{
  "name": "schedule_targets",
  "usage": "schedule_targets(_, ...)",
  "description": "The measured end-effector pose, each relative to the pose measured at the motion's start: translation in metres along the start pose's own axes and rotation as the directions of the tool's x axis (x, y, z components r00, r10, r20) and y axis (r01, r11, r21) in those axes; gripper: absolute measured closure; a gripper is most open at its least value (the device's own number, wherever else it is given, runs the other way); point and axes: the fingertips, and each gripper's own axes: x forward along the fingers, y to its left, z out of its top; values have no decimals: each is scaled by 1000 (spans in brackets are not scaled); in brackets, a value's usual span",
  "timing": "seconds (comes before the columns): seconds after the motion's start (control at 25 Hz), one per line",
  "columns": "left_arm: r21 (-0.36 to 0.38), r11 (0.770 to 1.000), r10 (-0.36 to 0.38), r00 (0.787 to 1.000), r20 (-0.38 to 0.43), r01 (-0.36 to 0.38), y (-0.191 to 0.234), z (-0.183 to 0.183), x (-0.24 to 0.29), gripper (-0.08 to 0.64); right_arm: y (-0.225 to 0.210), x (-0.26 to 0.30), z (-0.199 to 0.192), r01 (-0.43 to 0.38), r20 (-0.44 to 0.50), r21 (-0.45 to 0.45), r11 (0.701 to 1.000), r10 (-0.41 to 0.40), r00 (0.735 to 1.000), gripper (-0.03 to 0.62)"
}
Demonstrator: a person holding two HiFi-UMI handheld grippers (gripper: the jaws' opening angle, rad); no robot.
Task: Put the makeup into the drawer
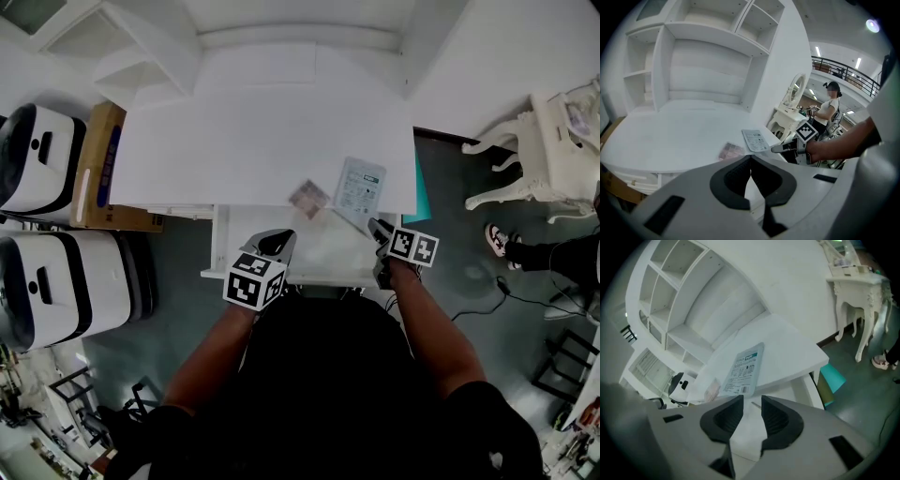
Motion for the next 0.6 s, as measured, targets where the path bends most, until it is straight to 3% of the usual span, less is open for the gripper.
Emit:
schedule_targets(0.2,-20,1000,19,1000,-8,-19,5,-7,-4,549,-3,16,5,-58,26,120,991,55,998,468)
schedule_targets(0.4,-37,999,38,999,-1,-38,6,-11,-9,549,-2,23,10,-115,65,245,963,102,993,465)
schedule_targets(0.6,-47,998,51,999,5,-51,7,-13,-13,549,-3,28,7,-124,52,292,948,114,992,466)
